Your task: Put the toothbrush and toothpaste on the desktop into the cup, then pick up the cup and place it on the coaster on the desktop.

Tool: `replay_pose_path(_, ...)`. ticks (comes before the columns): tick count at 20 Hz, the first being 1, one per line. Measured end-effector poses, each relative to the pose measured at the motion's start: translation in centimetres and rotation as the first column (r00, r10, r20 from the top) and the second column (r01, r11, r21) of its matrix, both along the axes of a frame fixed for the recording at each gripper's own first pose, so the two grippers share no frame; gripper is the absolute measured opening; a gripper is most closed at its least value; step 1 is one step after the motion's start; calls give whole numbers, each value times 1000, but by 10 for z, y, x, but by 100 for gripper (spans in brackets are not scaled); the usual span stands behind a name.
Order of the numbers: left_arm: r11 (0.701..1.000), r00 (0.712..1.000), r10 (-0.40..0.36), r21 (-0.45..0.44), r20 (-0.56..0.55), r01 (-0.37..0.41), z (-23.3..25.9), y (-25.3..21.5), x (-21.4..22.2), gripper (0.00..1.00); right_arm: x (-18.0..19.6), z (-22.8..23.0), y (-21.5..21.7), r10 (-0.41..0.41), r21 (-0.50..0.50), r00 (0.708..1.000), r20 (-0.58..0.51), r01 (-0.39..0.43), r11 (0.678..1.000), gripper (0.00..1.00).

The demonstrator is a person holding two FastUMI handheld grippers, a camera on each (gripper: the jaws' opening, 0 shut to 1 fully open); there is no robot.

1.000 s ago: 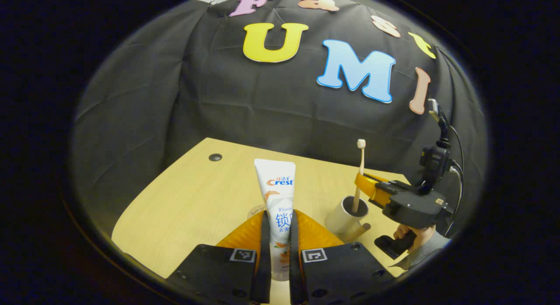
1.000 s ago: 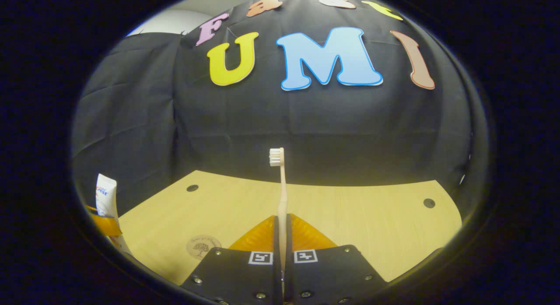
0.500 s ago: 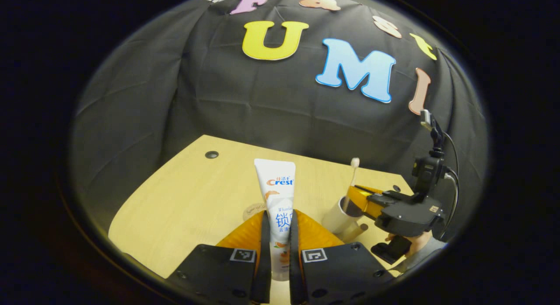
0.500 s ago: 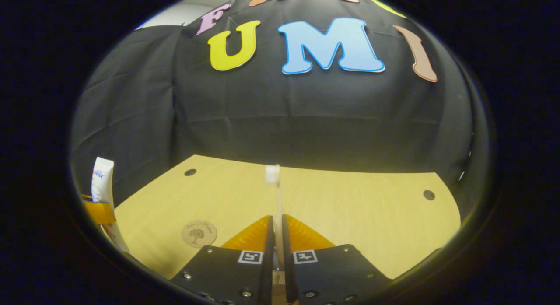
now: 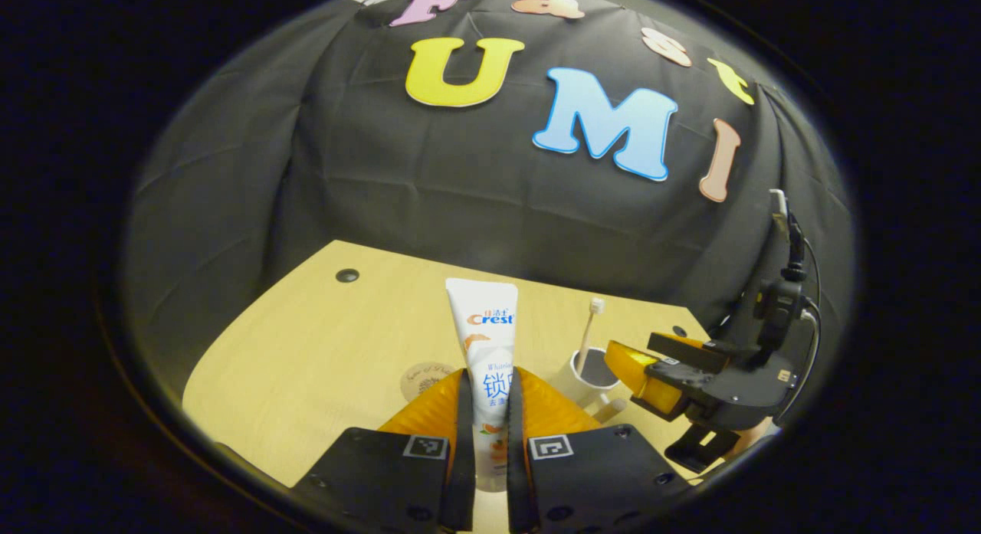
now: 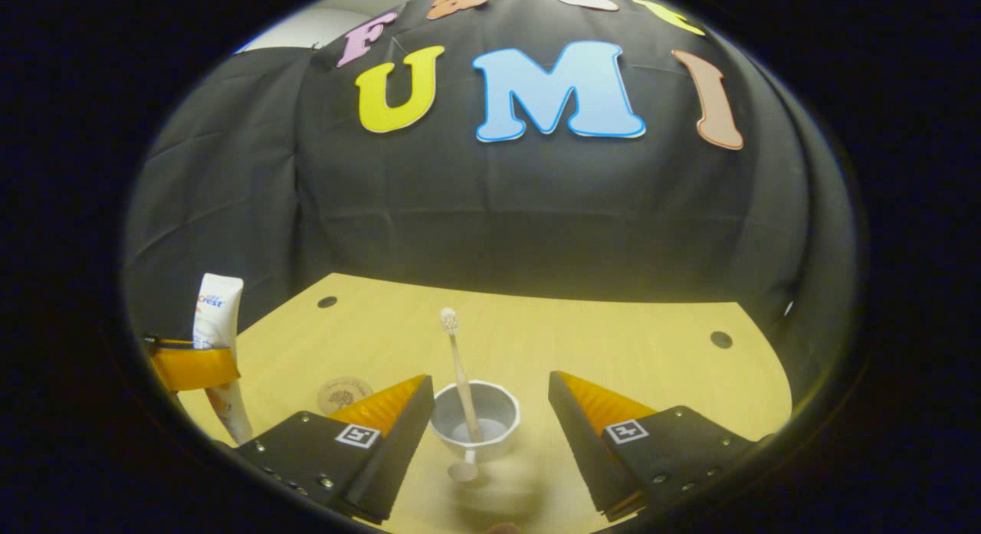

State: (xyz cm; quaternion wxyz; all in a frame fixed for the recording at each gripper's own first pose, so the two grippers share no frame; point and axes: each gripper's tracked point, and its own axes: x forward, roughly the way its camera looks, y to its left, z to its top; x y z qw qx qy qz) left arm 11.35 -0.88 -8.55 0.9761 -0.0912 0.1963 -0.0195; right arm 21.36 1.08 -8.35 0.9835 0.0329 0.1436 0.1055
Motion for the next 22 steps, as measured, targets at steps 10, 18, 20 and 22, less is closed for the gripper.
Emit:
replay_pose_path(10, 982, 969, -104, -133, 224, 136, 36, -72, 70, 24, -79, 0, -95, -146, 0, 988, -46, 147, 989, 90)
replay_pose_path(18, 959, 925, -128, -193, 357, 207, 27, -123, 118, 24, -120, -32, -134, -212, 20, 964, -158, 218, 976, 90)
replay_pose_path(20, 962, 911, -134, -170, 391, 215, 19, -132, 126, 24, -127, -40, -141, -218, 22, 959, -183, 226, 974, 90)
replay_pose_path(22, 967, 900, -143, -135, 411, 215, 7, -140, 133, 24, -132, -45, -145, -220, 30, 953, -206, 231, 972, 90)
